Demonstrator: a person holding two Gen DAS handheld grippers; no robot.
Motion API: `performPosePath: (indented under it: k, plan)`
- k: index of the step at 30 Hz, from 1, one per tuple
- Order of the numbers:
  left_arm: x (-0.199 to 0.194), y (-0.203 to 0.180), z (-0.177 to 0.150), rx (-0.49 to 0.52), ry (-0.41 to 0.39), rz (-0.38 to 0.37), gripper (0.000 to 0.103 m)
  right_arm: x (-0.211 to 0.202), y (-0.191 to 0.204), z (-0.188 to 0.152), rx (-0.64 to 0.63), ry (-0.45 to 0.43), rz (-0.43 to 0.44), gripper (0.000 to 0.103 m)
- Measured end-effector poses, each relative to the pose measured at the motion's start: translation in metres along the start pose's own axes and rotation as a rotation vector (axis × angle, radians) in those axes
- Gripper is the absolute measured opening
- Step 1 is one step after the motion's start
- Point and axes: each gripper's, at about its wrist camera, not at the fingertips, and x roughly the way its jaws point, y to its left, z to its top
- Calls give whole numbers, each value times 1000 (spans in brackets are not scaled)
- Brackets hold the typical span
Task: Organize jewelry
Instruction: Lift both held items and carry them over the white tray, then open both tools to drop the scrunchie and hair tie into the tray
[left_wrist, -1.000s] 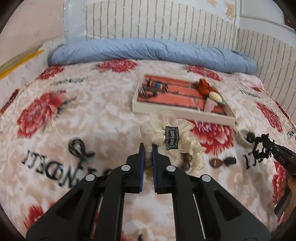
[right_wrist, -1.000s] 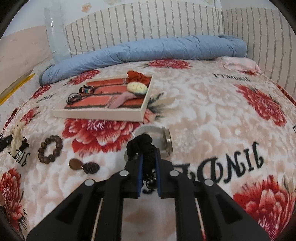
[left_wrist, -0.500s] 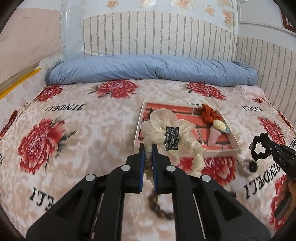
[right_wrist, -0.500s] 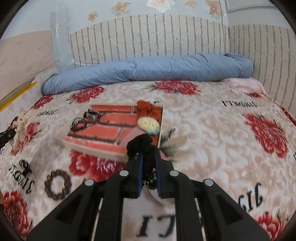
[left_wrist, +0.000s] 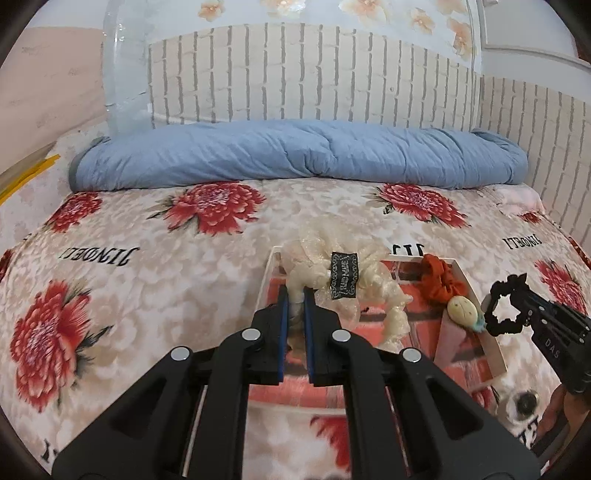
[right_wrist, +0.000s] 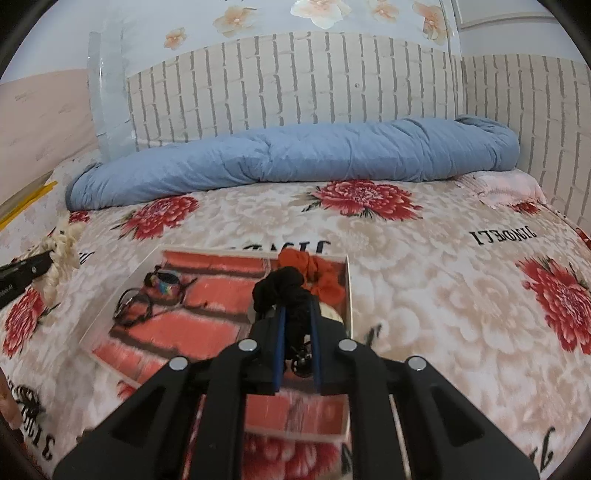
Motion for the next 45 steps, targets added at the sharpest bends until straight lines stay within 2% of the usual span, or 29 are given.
performPosePath:
  k: [4,11,15,18,21,26,34,45]
  plan:
    - [29,-11,8,32,1,38,6,25,1,11,-5,-9,-15,12]
    - [68,-16,10,45,6,35,6,50,-2,12,-13,-14,-29,12]
    - [89,-17,-1,83,41,39,7,65,-3,7,-6,15,-18,12]
    - [105,-11,-7,63,85,7,7,71,-3,5,-8,25,-12,12]
    - [119,-7,-15,59,123,6,7,77,-5,2,-3,44,-8,12]
    - [131,-7,-23,70,163,10,8,90,-9,-4,10,90,-9,12]
    - [144,-10,-31,74,218,-3,11,98,-1,-9,-3,112,20,12]
    - [150,-19,-38,104,240,2,11,108,22,-19,-67,157,25,13]
